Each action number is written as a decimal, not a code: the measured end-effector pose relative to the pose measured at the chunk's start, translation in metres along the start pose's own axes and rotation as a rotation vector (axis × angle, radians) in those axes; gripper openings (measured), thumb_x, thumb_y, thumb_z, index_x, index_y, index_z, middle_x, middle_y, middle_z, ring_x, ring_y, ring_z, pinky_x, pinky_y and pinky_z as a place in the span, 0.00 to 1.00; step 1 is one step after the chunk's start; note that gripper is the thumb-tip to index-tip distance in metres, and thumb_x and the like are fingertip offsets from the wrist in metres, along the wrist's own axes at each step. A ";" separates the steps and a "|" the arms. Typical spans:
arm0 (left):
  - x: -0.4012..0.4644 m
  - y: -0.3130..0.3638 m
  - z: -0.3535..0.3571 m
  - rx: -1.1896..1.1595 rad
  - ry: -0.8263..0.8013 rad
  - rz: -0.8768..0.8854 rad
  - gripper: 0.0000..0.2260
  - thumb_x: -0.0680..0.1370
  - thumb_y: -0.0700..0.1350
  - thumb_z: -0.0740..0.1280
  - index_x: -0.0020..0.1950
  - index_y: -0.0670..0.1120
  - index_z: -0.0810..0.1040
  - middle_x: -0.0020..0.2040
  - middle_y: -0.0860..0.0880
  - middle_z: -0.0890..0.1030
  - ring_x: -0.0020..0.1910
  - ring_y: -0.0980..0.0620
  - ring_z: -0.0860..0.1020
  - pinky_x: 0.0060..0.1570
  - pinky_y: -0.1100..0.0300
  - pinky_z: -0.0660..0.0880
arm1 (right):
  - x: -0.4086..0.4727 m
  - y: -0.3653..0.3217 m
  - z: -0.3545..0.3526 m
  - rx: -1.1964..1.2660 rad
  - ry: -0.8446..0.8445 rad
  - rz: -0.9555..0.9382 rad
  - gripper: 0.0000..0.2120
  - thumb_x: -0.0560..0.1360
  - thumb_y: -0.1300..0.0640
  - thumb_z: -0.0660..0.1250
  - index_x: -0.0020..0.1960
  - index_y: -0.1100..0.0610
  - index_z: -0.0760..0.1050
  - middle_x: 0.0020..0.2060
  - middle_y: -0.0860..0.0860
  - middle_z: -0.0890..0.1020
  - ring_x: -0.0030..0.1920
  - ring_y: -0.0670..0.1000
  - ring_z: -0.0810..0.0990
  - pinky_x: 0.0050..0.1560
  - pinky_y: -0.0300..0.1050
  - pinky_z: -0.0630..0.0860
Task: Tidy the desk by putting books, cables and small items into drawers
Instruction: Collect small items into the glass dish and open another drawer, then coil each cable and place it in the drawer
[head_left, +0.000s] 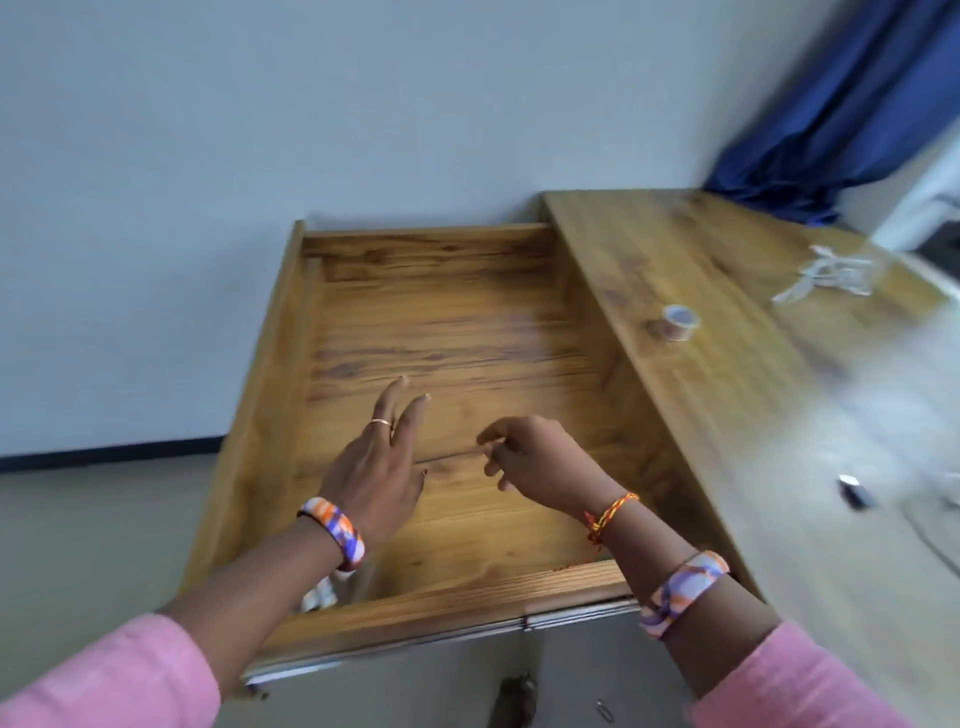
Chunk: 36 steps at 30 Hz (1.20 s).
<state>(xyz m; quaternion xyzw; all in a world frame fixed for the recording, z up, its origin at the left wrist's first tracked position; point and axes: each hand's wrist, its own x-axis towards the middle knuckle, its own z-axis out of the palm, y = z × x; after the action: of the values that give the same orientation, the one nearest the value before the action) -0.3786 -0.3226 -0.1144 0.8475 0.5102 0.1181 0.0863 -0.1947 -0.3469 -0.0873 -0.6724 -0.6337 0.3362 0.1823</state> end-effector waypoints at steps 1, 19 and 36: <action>0.015 0.019 0.000 -0.020 0.019 0.101 0.34 0.69 0.42 0.73 0.72 0.43 0.62 0.75 0.41 0.56 0.47 0.41 0.80 0.36 0.55 0.78 | -0.008 0.009 -0.017 0.019 0.102 -0.008 0.10 0.75 0.59 0.60 0.52 0.55 0.79 0.39 0.52 0.84 0.40 0.54 0.82 0.47 0.51 0.79; 0.128 0.361 0.055 -0.185 -0.344 0.936 0.27 0.77 0.53 0.60 0.74 0.50 0.55 0.75 0.51 0.54 0.73 0.52 0.60 0.67 0.55 0.66 | -0.237 0.210 -0.163 -0.470 0.606 0.847 0.22 0.74 0.60 0.60 0.68 0.51 0.67 0.61 0.54 0.76 0.62 0.57 0.71 0.61 0.49 0.67; 0.176 0.484 0.006 -1.423 -0.948 0.210 0.09 0.77 0.33 0.61 0.39 0.43 0.74 0.25 0.50 0.74 0.16 0.62 0.68 0.19 0.71 0.69 | -0.268 0.185 -0.204 0.159 1.308 0.491 0.09 0.74 0.70 0.59 0.40 0.58 0.73 0.34 0.49 0.78 0.33 0.49 0.81 0.39 0.43 0.76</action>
<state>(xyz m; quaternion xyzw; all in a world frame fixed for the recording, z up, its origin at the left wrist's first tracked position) 0.1112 -0.3915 0.0283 0.5947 0.1438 0.0509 0.7893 0.0874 -0.5954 -0.0074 -0.8449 -0.1974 -0.0607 0.4934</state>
